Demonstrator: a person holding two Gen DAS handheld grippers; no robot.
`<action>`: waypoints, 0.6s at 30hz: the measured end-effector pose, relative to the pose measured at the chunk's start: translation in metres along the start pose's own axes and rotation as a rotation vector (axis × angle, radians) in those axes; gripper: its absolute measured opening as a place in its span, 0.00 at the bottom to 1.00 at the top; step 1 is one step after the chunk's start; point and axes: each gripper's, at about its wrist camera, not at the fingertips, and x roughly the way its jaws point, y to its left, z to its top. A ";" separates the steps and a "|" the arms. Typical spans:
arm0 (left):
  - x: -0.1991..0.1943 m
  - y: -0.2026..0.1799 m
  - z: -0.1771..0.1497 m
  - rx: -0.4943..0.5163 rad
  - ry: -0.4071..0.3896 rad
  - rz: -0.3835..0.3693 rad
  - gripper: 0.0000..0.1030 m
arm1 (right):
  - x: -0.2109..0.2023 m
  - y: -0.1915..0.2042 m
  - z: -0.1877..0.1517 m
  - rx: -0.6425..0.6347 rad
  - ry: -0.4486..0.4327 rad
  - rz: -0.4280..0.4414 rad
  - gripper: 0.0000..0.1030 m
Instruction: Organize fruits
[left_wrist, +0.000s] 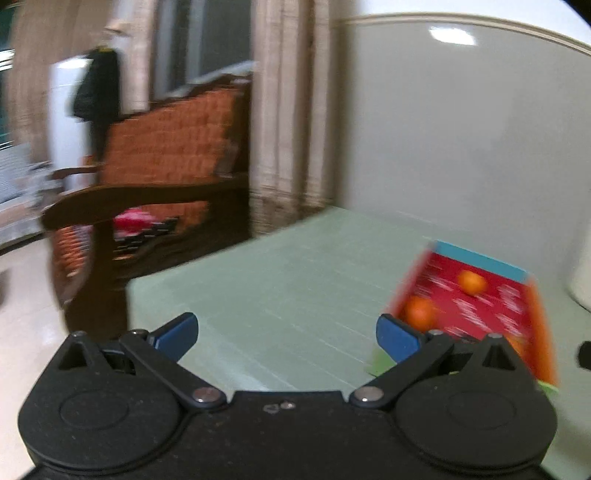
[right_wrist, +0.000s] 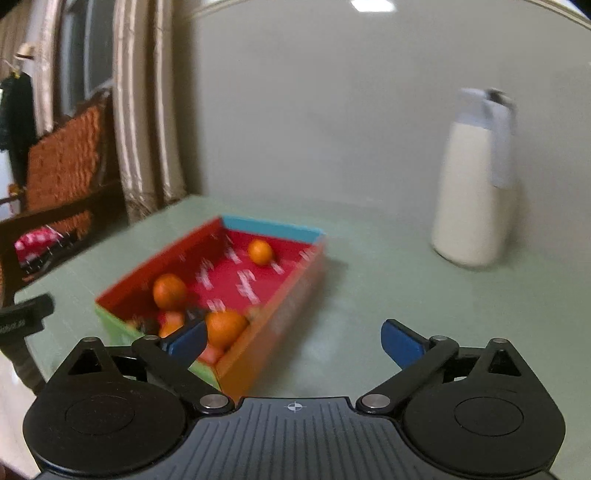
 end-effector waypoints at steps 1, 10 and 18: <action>-0.009 -0.003 0.001 0.013 0.005 -0.034 0.94 | -0.010 -0.003 -0.002 0.010 0.010 -0.023 0.98; -0.107 -0.025 0.004 0.124 0.027 -0.221 0.94 | -0.111 -0.018 -0.016 0.136 0.015 -0.126 1.00; -0.145 -0.036 -0.005 0.225 0.004 -0.250 0.94 | -0.165 -0.015 -0.027 0.168 -0.026 -0.178 1.00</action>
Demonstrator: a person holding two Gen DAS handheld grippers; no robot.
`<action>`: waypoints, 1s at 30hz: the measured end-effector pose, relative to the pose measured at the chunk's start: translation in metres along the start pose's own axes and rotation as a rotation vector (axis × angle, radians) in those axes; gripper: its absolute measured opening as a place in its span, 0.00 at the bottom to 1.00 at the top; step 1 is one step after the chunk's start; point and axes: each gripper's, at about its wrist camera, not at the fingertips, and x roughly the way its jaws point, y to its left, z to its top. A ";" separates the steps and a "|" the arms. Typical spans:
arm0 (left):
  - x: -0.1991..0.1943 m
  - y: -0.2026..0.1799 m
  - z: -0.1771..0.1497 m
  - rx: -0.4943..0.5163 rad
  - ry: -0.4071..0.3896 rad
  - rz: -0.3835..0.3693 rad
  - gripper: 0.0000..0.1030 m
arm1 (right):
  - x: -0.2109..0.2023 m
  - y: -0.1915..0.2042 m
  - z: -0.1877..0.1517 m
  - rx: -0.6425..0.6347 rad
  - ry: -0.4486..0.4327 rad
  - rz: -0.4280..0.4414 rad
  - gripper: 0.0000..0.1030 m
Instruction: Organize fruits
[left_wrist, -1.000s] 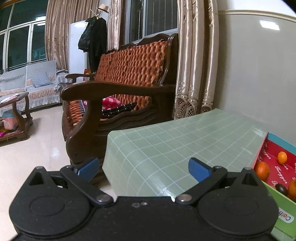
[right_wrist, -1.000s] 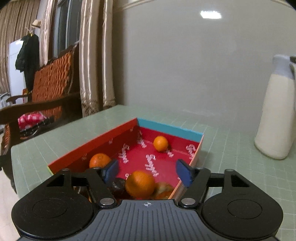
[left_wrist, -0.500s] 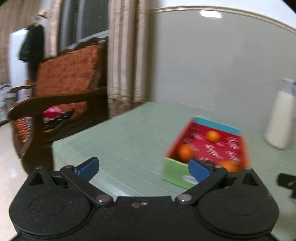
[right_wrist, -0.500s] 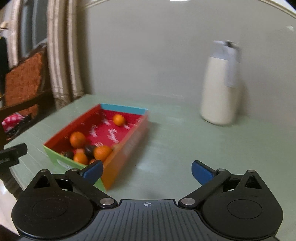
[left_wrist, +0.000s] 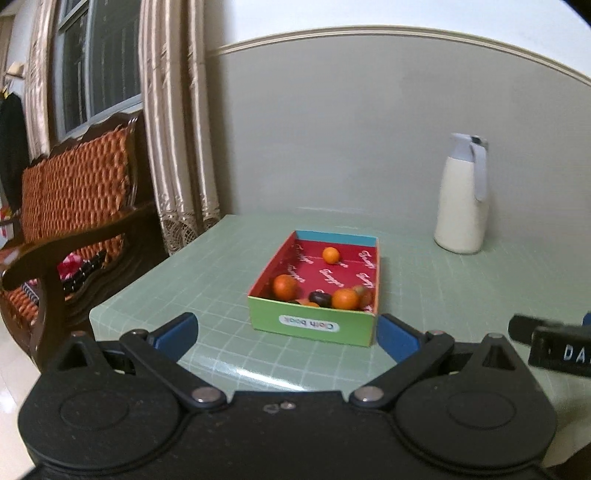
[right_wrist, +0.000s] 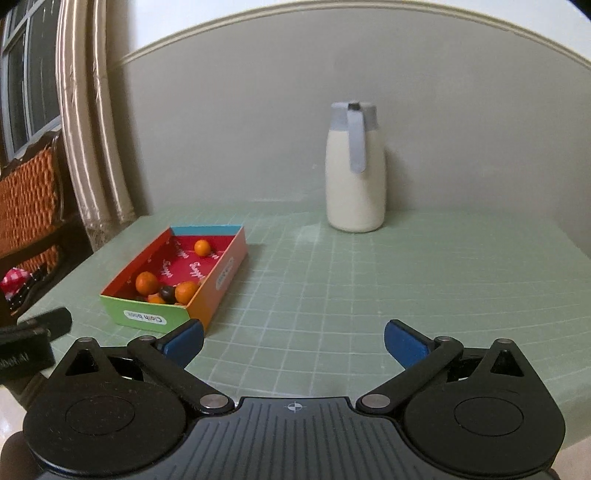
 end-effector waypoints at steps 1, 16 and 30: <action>-0.001 -0.002 -0.001 0.009 0.003 -0.003 0.94 | -0.004 -0.001 0.000 0.000 -0.005 -0.005 1.00; 0.004 -0.007 -0.007 0.015 0.038 -0.020 0.94 | -0.012 -0.003 -0.003 -0.016 -0.022 -0.020 1.00; 0.005 -0.007 -0.005 0.010 0.037 -0.021 0.94 | -0.012 -0.002 -0.003 -0.014 -0.026 -0.016 1.00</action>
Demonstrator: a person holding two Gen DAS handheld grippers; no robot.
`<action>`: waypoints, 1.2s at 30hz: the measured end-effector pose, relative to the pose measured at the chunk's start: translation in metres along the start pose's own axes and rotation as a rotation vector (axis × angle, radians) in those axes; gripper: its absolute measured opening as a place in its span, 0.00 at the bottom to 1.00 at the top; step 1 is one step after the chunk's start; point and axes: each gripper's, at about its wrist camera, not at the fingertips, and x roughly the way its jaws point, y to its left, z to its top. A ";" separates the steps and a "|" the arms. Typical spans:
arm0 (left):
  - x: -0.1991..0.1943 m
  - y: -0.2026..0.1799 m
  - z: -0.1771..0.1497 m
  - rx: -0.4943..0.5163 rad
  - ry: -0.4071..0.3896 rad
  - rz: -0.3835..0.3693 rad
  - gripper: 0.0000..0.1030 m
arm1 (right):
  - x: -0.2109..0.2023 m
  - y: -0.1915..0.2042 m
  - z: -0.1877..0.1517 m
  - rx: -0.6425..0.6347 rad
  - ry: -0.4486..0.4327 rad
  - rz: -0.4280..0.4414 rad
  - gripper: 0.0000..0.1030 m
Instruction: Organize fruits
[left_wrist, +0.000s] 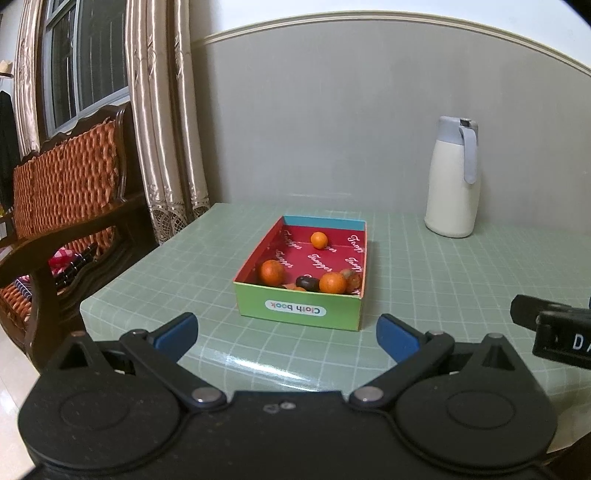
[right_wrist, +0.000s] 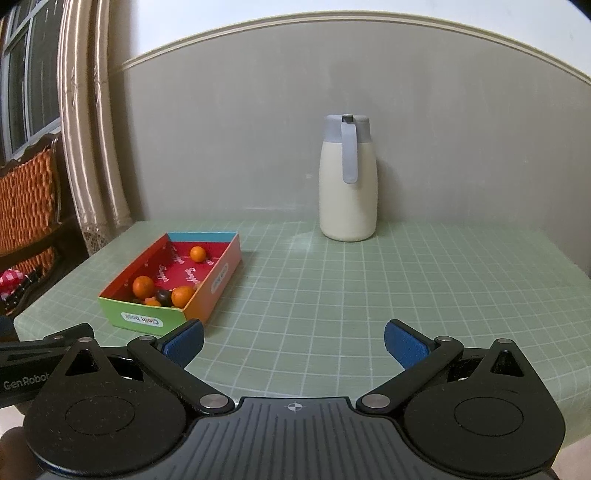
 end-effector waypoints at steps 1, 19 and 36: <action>0.000 0.000 0.000 0.000 -0.001 -0.001 0.94 | 0.000 0.000 0.000 0.000 0.001 0.001 1.00; 0.000 -0.004 0.000 0.018 0.001 -0.020 0.94 | 0.002 0.005 0.000 0.003 0.000 -0.004 1.00; 0.003 -0.003 0.001 0.010 0.012 -0.024 0.94 | 0.002 0.009 0.000 0.002 -0.001 -0.007 1.00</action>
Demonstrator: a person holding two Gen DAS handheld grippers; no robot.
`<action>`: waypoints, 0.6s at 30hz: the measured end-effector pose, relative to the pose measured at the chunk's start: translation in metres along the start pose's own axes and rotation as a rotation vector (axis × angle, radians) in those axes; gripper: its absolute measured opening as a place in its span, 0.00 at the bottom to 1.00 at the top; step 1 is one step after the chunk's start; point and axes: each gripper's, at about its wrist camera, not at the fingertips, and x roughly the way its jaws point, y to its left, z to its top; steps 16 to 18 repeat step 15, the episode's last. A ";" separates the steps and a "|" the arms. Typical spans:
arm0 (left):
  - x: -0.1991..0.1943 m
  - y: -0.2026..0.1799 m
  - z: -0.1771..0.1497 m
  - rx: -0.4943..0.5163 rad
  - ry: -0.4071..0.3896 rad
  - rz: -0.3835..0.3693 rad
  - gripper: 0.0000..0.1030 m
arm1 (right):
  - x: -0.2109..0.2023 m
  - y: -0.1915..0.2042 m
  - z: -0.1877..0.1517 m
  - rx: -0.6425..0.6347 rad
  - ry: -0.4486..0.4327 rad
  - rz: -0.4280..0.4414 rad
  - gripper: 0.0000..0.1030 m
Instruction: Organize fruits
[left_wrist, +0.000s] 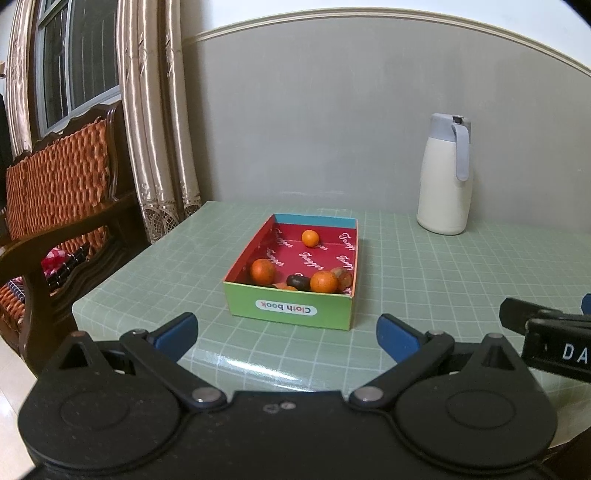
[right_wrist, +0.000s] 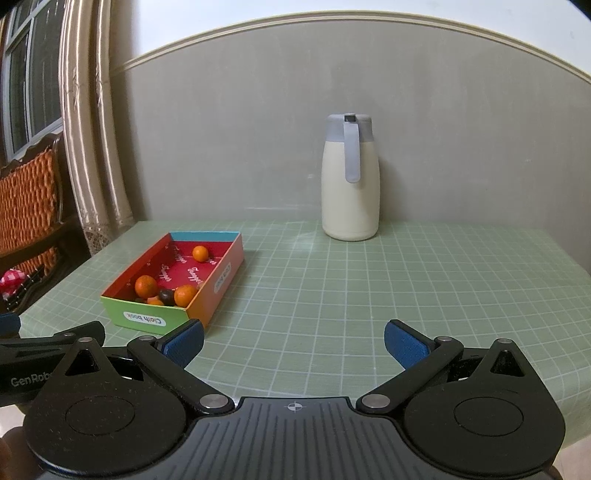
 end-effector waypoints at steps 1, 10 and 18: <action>0.001 0.000 0.001 -0.001 0.000 0.001 0.94 | 0.000 0.000 0.000 0.000 -0.001 0.000 1.00; -0.003 -0.003 0.001 0.007 -0.030 -0.034 0.90 | -0.002 -0.001 0.001 0.007 -0.012 -0.007 1.00; -0.001 -0.005 0.004 0.000 -0.019 -0.031 0.92 | 0.000 -0.004 0.003 0.015 -0.009 -0.007 1.00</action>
